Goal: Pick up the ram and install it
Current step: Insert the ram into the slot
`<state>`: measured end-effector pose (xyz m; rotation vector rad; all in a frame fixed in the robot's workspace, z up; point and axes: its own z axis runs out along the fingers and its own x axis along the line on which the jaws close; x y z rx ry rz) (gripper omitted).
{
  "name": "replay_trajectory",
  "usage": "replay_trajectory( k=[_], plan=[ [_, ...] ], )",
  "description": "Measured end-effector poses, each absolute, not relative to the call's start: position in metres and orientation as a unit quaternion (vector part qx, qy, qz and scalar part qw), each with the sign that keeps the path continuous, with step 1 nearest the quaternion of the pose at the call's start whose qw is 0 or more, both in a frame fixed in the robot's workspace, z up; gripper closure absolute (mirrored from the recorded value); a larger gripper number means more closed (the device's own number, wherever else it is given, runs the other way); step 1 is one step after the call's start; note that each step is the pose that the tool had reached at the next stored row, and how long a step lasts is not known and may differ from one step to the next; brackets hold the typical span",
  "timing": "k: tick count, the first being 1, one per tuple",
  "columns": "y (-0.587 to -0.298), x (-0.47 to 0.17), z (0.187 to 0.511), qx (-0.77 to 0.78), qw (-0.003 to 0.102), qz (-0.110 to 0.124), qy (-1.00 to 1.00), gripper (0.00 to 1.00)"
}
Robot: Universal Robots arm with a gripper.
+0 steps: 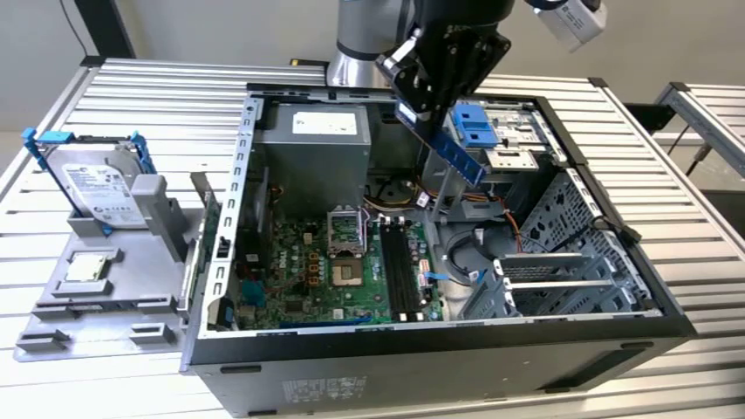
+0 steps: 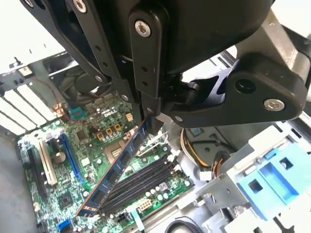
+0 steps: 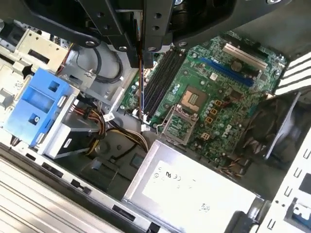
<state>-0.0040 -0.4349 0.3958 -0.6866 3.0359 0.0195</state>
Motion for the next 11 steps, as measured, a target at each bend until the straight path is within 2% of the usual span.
replay_trajectory(
  k=[11],
  plan=[
    [-0.4349, -0.0040, 0.3958, -0.122, 0.015, 0.005, 0.992, 1.00]
  ],
)
